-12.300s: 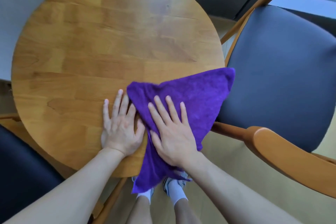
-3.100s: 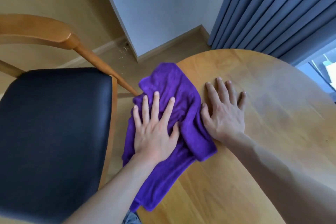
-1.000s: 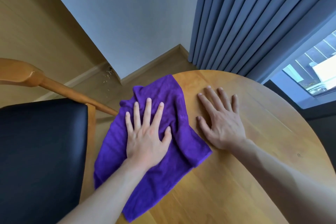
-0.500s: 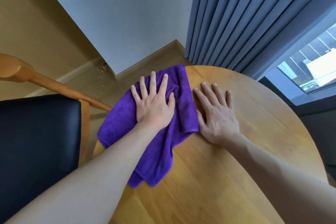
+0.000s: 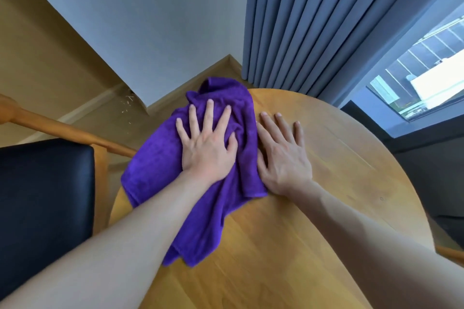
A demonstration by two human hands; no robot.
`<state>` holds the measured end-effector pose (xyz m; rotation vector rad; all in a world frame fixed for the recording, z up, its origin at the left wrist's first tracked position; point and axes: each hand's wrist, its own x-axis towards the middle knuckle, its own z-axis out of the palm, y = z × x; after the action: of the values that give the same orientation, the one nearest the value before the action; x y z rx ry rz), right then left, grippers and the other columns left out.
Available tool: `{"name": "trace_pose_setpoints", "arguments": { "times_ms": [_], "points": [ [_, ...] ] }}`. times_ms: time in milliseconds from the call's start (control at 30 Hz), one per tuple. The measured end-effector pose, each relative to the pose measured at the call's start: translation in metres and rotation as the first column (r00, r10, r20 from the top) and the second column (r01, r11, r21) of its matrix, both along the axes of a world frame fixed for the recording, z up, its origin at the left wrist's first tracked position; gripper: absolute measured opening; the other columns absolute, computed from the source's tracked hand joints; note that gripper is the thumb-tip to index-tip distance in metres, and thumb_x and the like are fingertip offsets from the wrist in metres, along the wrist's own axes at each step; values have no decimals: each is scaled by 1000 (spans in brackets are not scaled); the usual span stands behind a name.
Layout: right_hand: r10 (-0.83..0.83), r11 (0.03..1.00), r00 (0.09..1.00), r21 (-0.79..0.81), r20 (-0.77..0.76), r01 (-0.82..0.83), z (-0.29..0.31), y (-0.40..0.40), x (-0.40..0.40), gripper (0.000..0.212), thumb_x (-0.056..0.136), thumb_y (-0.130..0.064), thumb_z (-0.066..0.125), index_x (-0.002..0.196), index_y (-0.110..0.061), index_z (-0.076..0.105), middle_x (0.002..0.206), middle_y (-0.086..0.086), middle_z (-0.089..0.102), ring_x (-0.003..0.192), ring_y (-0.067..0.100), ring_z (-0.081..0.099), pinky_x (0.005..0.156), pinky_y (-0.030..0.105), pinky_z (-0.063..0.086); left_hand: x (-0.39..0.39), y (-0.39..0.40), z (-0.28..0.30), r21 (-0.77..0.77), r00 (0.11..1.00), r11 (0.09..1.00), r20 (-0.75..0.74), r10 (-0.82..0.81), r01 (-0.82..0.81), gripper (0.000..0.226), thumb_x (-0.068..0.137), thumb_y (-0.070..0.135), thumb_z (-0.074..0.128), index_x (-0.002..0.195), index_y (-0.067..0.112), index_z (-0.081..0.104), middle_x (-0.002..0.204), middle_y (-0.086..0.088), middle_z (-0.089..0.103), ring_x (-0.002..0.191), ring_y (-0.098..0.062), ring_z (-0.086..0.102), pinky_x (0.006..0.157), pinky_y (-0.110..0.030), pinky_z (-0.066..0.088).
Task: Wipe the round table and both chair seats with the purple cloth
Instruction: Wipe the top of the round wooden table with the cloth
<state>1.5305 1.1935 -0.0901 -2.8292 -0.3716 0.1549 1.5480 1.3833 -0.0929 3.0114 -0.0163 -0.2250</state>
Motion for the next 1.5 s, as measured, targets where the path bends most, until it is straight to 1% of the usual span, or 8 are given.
{"name": "trace_pose_setpoints", "arguments": {
  "times_ms": [200, 333, 433, 667, 933, 1000, 1167, 1500],
  "points": [
    [-58, 994, 998, 91, 7, 57, 13, -16, 7, 66, 94, -49, 34, 157, -30, 33, 169, -2, 26, 157, 23, 14, 127, 55, 4, -6, 2, 5, -29, 999, 999, 30, 16, -15, 66, 98, 57, 24, 161, 37, 22, 172, 1, 14, 157, -34, 7, 124, -62, 6],
    [-184, 982, 980, -62, -72, 180, 10, -57, 15, 74, 95, -68, 20, 162, -41, 6, 173, -4, -2, 158, 24, -12, 123, 62, -11, -8, 0, 10, -75, 998, 997, 51, 34, -31, 64, 99, 54, 31, 159, 34, 31, 170, 1, 21, 157, -31, 12, 125, -60, 8],
    [-202, 974, 978, -111, -53, 195, -1, -65, 9, 75, 96, -74, 9, 163, -41, -2, 173, -2, -6, 158, 25, -15, 122, 64, -10, -14, -1, 6, -59, 998, 998, 47, 39, -36, 66, 97, 55, 23, 161, 37, 25, 171, 2, 15, 158, -31, 8, 125, -61, 6],
    [-228, 972, 974, -64, 8, 228, -5, -61, 8, 76, 98, -66, 14, 164, -27, 15, 173, 1, 7, 159, 25, -3, 124, 63, -4, 62, -44, 0, -30, 992, 992, -54, 117, -119, 66, 99, 57, 22, 161, 41, 7, 172, -3, 7, 156, -41, 3, 119, -72, -2],
    [-188, 981, 981, 40, -38, 190, 6, -66, 9, 114, 78, -90, 1, 164, -16, 10, 173, 0, 6, 159, 22, -4, 124, 57, -11, -23, -75, 1, 52, 966, 965, 32, -257, 255, 71, 95, 55, 25, 162, 34, 19, 173, 0, 6, 157, -38, 5, 120, -70, 6],
    [-197, 979, 978, 47, -64, 200, 9, -65, 9, 110, 81, -87, -6, 164, -18, 11, 173, -1, 5, 159, 21, -6, 124, 55, -13, -39, -74, -1, 68, 955, 954, 22, -295, 293, 72, 93, 54, 29, 162, 33, 23, 173, 0, 6, 157, -37, 6, 121, -68, 9],
    [-185, 982, 982, -40, -31, 184, 10, -87, 4, 78, 98, -70, 11, 163, -27, 17, 173, -1, 9, 159, 21, -1, 126, 55, -4, -38, -75, 1, 50, 965, 964, 9, -264, 263, 70, 97, 57, 21, 163, 37, 11, 173, 2, -2, 158, -34, -2, 122, -66, 3],
    [-288, 955, 958, -75, 11, 288, -1, -109, -16, 68, 101, -64, 15, 163, -37, 15, 173, -4, 11, 159, 24, 0, 125, 60, 2, -8, -82, -3, -25, 986, 985, -5, -168, 168, 75, 90, 75, 21, 159, 52, 2, 172, -6, -10, 157, -37, -11, 121, -65, -8]
  ]
}}
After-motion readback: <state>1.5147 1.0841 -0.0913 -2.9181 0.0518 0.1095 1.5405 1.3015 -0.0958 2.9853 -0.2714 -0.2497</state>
